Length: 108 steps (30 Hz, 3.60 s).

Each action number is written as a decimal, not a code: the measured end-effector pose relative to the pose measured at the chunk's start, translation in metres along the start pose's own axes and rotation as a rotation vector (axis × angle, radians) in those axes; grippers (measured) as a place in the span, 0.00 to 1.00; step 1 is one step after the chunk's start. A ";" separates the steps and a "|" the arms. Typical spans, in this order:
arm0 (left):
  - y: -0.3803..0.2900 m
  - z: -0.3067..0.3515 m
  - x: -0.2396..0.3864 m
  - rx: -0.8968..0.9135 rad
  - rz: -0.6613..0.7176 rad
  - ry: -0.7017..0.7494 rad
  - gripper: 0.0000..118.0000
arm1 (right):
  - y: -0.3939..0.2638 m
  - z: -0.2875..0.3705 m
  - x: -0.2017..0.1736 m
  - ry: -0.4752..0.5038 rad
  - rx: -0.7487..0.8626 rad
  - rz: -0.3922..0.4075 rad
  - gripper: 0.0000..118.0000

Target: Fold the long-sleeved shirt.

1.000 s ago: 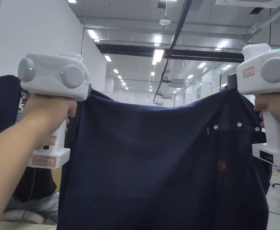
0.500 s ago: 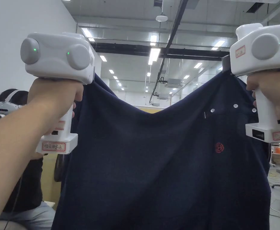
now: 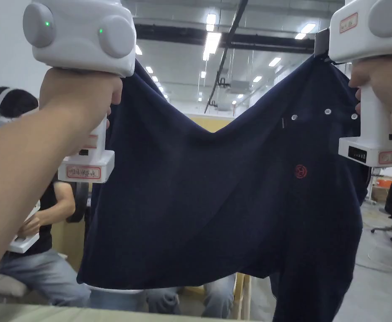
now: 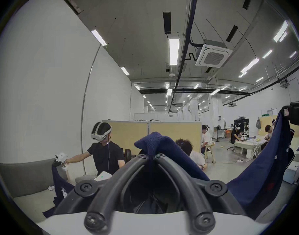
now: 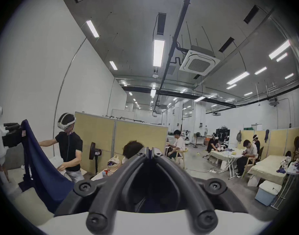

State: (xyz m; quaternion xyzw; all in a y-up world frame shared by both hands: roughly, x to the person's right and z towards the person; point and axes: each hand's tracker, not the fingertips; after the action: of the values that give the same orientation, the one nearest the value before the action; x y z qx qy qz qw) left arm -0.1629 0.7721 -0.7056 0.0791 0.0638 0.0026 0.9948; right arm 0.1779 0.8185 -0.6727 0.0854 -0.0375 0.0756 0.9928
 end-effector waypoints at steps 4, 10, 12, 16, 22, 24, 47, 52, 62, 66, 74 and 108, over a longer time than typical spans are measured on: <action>-0.087 0.006 -0.007 -0.118 0.061 -0.062 0.00 | -0.088 0.001 -0.021 0.015 -0.118 0.026 0.03; -0.241 0.053 -0.010 -0.289 0.028 -0.059 0.00 | -0.246 0.039 -0.050 0.087 -0.339 -0.065 0.03; -0.293 0.081 -0.013 -0.381 0.052 -0.081 0.00 | -0.303 0.065 -0.061 0.098 -0.421 -0.040 0.03; -0.396 0.141 -0.022 -0.574 0.103 -0.065 0.00 | -0.422 0.141 -0.080 0.115 -0.595 -0.133 0.03; -0.490 0.254 -0.038 -0.735 -0.021 -0.100 0.00 | -0.535 0.256 -0.092 0.112 -0.853 -0.185 0.03; -0.502 0.284 -0.047 -0.766 -0.039 -0.085 0.00 | -0.548 0.283 -0.089 0.101 -0.886 -0.238 0.03; -0.485 0.532 -0.147 -0.949 0.001 -0.119 0.00 | -0.541 0.557 -0.030 0.098 -1.036 -0.246 0.03; -0.508 0.559 -0.149 -1.044 -0.008 -0.114 0.00 | -0.555 0.586 -0.039 0.094 -1.096 -0.235 0.03; -0.491 0.564 -0.157 -1.015 -0.083 -0.094 0.96 | -0.546 0.588 -0.029 0.126 -1.154 -0.199 0.99; -0.449 0.562 -0.160 -0.894 -0.034 -0.083 0.99 | -0.493 0.584 -0.022 0.165 -0.997 -0.236 0.98; -0.448 0.543 -0.107 -0.890 -0.067 -0.197 0.91 | -0.462 0.554 -0.065 0.170 -0.885 -0.158 0.98; -0.543 0.291 -0.033 -0.951 -0.061 -0.287 0.00 | -0.680 -0.075 -0.041 0.215 -1.305 -0.006 0.93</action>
State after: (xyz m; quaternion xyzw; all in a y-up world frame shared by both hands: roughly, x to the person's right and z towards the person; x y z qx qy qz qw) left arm -0.1609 0.1896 -0.5020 -0.3856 -0.0799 -0.0086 0.9192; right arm 0.2485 0.1634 -0.8615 -0.5417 0.0237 0.0428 0.8391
